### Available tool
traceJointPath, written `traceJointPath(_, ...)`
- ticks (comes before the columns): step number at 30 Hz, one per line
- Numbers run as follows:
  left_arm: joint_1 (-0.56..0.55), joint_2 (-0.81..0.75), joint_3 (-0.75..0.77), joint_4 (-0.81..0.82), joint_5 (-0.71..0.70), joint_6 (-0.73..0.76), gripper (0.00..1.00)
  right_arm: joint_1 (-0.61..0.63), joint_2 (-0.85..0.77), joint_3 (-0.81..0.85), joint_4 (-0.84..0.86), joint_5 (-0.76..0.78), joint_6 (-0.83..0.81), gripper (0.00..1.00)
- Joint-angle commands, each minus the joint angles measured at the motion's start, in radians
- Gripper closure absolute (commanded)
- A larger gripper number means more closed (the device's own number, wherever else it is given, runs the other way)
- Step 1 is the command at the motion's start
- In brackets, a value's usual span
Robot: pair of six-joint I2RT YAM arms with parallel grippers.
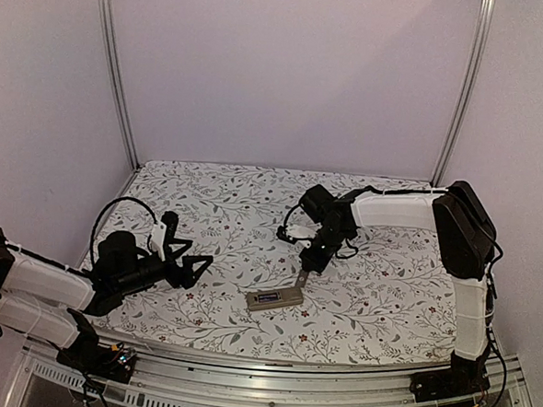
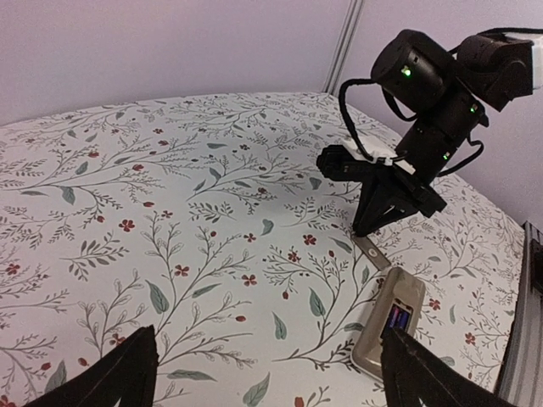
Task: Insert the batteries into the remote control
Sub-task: Pick up the battery cover at the center of the board.
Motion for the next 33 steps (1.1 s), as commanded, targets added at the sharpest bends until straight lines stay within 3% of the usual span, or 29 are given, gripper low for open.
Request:
traceJointPath(1,-0.013,0.009,0.007,0.007,-0.008,0.011,0.09,-0.004,-0.008,-0.020,0.001,-0.002,0.007,0.96)
traceJointPath(9,-0.039,-0.005,0.014,0.004,0.014,0.032,0.11,-0.004,-0.079,-0.003,-0.009,0.080,0.049,1.00)
traceJointPath(13,-0.070,-0.023,0.031,-0.009,0.048,0.092,0.13,-0.004,-0.097,0.050,-0.058,0.211,0.141,1.00)
traceJointPath(16,-0.090,-0.044,0.074,-0.061,0.085,0.176,0.13,-0.003,-0.071,0.146,-0.179,0.279,0.228,1.00)
traceJointPath(22,-0.145,-0.024,0.194,-0.243,0.024,0.588,0.10,0.073,-0.087,0.268,-0.307,0.360,0.473,1.00)
traceJointPath(27,-0.161,0.010,0.319,-0.408,0.004,0.660,0.00,0.153,-0.128,0.308,-0.303,0.371,0.739,1.00)
traceJointPath(33,-0.253,0.078,0.395,-0.411,-0.042,0.779,0.01,0.288,-0.157,0.337,-0.226,0.409,0.915,1.00)
